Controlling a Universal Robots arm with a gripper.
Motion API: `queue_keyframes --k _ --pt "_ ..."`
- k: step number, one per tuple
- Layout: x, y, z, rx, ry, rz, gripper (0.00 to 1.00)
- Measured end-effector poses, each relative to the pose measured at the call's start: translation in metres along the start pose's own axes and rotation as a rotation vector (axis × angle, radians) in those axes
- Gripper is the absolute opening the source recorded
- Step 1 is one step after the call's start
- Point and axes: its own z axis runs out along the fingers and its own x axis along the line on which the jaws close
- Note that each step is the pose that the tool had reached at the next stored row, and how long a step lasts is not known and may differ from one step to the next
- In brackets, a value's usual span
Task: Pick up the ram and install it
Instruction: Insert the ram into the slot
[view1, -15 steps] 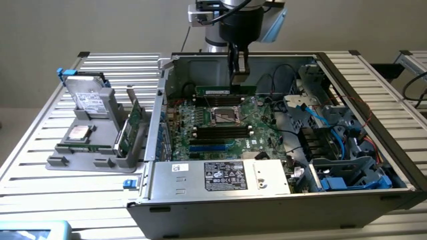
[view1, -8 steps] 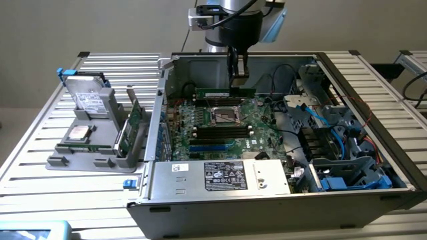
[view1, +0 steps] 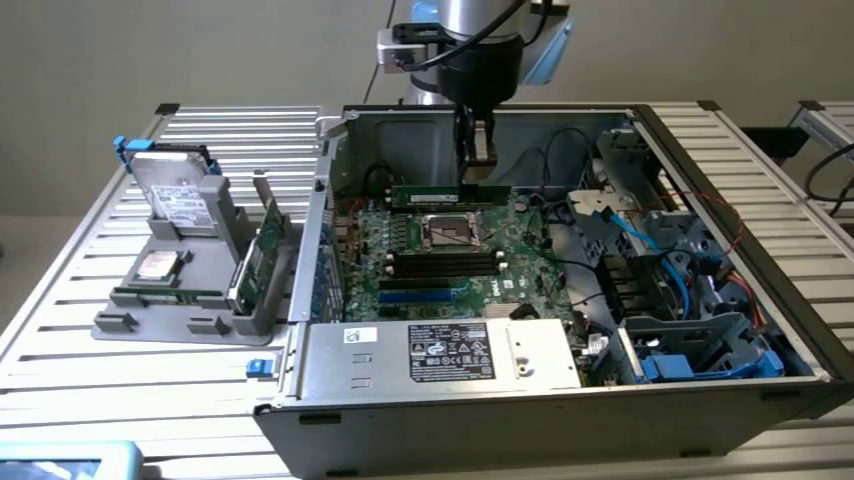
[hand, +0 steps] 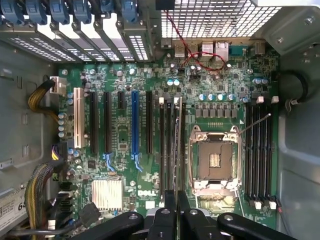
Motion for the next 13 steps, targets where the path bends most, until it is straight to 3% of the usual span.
queue_keyframes --k 4,6,7,13 --pt "0.000 0.0001 0.0042 0.0003 0.0151 0.000 0.13" --pt "-0.002 0.0002 0.0059 0.0005 0.0283 -0.001 0.13" --pt "-0.002 0.0002 0.0072 0.0006 0.0320 -0.001 0.13" --pt "-0.002 0.0005 0.0181 0.0006 0.0299 -0.001 0.13"
